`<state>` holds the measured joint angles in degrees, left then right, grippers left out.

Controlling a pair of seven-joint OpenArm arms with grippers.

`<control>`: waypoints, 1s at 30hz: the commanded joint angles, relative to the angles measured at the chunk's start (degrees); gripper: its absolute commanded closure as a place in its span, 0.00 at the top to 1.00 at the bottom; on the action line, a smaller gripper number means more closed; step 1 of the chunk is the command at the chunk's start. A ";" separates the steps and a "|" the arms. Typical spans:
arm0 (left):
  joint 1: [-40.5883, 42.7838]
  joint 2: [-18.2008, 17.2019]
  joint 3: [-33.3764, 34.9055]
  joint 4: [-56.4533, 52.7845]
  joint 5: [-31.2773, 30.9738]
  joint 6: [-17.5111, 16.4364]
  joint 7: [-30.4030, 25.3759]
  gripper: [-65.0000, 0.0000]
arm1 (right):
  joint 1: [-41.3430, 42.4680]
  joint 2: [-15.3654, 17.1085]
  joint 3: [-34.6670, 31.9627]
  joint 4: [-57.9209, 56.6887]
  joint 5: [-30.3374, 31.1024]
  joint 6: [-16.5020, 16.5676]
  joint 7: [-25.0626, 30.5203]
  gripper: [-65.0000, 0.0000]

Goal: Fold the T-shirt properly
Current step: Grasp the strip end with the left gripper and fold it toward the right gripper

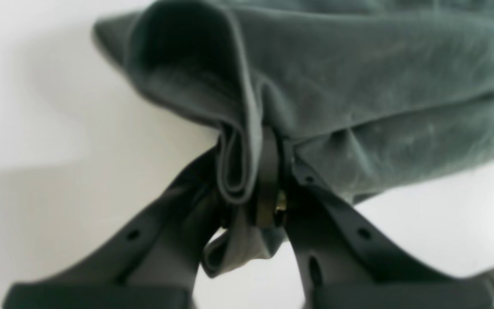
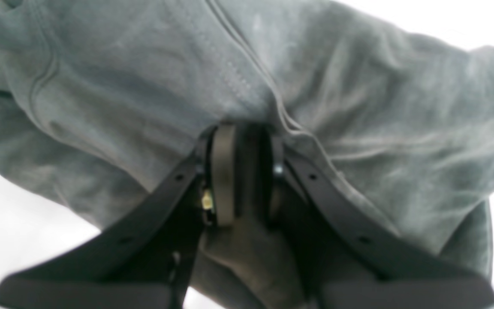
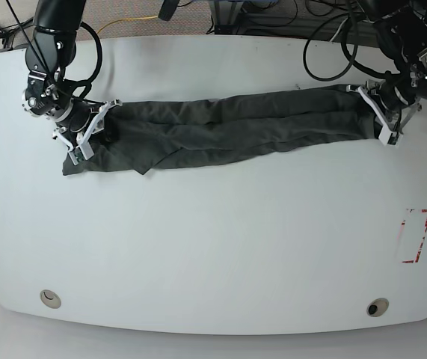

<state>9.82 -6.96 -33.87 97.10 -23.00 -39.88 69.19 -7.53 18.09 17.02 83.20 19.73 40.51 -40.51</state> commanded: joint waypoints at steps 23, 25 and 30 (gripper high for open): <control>1.21 -0.64 22.92 18.20 -2.36 -0.12 -1.01 0.08 | -0.78 -0.72 -0.18 -0.69 -3.51 -0.51 -5.33 0.16; -0.55 -0.73 22.92 18.02 -4.73 -0.12 -0.92 0.08 | -0.78 -0.72 -0.18 -0.61 -3.51 -0.51 -5.33 0.16; -3.28 -0.64 22.92 17.85 -7.55 -0.12 -0.92 0.08 | -0.78 -0.72 -0.18 -0.69 -3.51 -0.51 -5.33 0.16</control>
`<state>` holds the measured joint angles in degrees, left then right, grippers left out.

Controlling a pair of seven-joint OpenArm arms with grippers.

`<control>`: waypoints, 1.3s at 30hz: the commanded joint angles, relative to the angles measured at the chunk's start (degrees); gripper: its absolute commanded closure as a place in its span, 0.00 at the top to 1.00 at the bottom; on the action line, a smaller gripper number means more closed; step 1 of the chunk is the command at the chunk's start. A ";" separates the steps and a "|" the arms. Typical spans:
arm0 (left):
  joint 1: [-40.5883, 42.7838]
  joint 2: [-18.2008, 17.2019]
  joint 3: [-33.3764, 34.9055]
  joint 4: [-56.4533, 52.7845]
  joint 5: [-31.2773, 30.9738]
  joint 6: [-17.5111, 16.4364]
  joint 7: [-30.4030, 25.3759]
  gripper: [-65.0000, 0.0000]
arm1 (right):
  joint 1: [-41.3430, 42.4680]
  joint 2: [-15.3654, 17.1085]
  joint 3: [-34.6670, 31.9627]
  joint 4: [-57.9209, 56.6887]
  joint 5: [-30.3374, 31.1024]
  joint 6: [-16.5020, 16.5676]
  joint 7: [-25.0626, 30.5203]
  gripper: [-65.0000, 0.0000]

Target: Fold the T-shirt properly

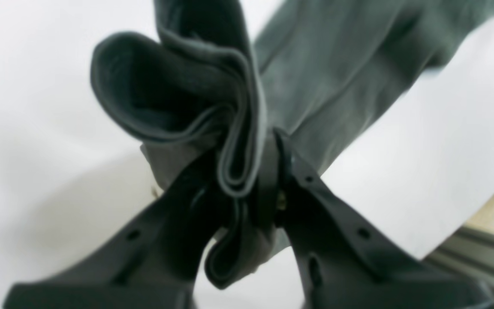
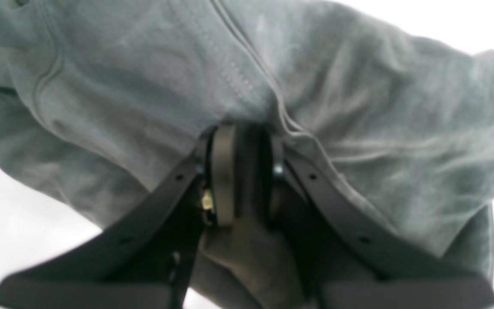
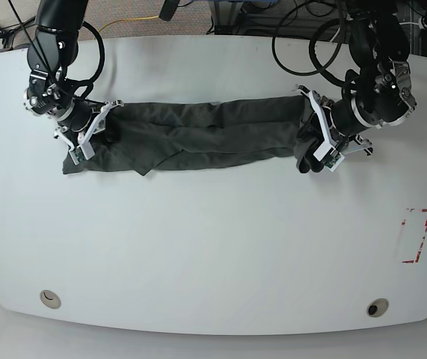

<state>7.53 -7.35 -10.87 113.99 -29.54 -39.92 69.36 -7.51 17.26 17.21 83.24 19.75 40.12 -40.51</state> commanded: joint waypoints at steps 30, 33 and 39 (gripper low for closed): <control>-8.01 6.08 17.77 -2.48 9.80 -0.08 -1.10 0.31 | -0.54 0.02 -0.38 -0.65 -3.53 -0.12 -5.25 0.16; -8.01 6.26 18.39 -2.48 9.80 -0.08 -1.10 0.44 | -0.54 0.02 -0.38 -0.65 -3.53 -0.12 -5.25 0.16; -8.63 9.07 23.05 -2.30 9.63 -0.08 -1.10 0.56 | -0.62 0.02 -0.38 -0.65 -3.53 -0.12 -5.25 0.16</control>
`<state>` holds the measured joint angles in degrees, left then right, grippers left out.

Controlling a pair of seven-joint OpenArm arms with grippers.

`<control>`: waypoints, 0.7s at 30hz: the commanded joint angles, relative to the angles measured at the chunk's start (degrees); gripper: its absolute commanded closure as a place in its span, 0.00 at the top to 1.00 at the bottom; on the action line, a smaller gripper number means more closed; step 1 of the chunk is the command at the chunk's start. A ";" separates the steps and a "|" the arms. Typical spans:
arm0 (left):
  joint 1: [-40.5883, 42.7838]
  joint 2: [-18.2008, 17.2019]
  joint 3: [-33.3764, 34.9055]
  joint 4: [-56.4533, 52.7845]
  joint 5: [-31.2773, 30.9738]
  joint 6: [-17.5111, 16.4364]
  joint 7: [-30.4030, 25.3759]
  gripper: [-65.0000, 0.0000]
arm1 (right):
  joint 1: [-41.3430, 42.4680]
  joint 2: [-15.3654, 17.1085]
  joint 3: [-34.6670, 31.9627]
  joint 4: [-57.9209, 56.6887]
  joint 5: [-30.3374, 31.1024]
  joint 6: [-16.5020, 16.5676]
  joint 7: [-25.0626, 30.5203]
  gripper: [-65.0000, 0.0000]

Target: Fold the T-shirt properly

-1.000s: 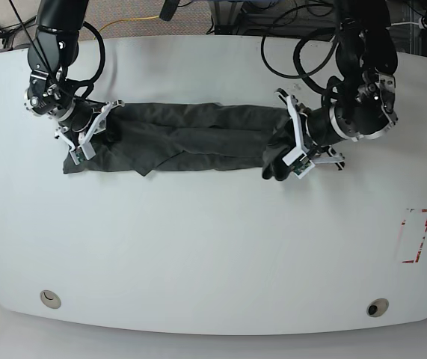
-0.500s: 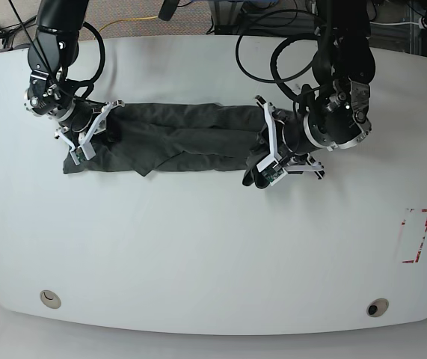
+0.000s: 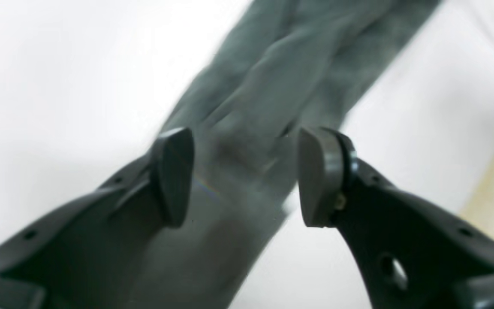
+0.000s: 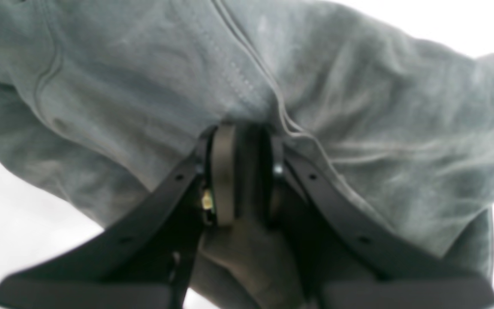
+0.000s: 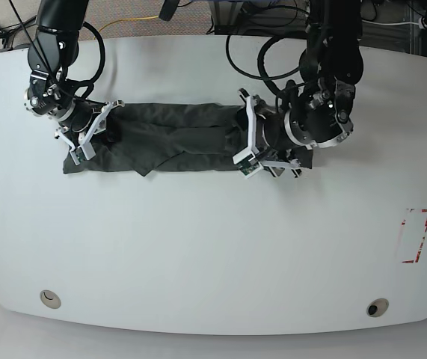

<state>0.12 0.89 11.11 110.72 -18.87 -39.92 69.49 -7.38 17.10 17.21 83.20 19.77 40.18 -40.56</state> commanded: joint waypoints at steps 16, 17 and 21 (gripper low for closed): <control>-0.69 -7.43 -9.93 1.06 -0.95 -0.08 -1.67 0.55 | -1.63 -2.11 -0.38 7.39 -3.55 -0.18 -6.26 0.20; 0.19 -8.31 -10.81 1.24 -1.04 -0.08 -1.67 0.55 | -1.46 -2.64 -0.38 8.01 -3.55 -0.18 -7.05 0.25; 2.65 -10.25 -14.59 0.89 -1.04 -0.08 -2.29 0.55 | -0.58 -4.93 3.40 11.44 -3.46 -0.18 -10.13 0.55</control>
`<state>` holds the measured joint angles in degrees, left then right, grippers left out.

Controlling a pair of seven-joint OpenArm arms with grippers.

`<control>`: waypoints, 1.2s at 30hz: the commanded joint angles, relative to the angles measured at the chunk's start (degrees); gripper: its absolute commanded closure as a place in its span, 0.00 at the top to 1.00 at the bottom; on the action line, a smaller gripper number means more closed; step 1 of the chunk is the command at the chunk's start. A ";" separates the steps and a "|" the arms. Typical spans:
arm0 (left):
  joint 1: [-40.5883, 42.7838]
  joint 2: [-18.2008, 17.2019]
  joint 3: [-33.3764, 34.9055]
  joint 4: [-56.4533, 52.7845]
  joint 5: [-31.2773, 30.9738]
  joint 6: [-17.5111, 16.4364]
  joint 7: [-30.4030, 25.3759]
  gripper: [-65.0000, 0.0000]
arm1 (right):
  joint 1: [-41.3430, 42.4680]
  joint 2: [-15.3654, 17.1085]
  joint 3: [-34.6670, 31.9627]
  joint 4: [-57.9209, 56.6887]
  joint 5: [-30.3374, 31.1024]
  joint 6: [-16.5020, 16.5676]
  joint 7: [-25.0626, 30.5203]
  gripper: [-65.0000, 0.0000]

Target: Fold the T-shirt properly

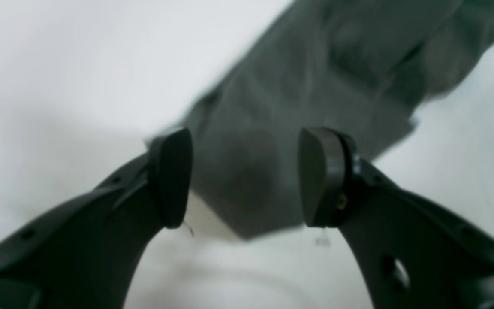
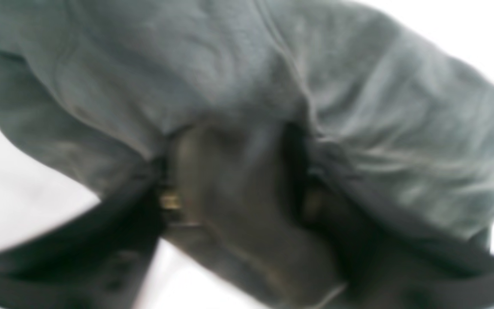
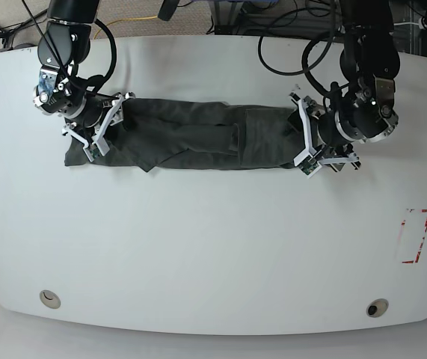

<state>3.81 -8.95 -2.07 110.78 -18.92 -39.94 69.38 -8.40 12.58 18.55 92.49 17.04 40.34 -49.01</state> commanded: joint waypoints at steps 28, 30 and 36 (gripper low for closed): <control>-1.75 -1.20 0.09 -14.39 -0.91 -0.06 -8.95 0.55 | 12.23 11.47 34.60 -22.64 36.81 -0.34 -25.76 0.81; -1.75 -1.20 0.09 -14.39 -0.91 -0.06 -8.95 0.55 | 11.61 11.29 34.51 -22.64 36.81 -0.34 -24.96 0.81; -1.75 -1.12 0.09 -14.39 -0.91 -0.06 -8.95 0.55 | 10.29 8.92 31.52 -22.91 36.72 -0.34 -24.26 0.81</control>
<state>2.85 -9.87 -1.80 95.39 -19.27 -39.92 60.86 1.34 21.39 50.46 68.93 52.69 39.86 -74.17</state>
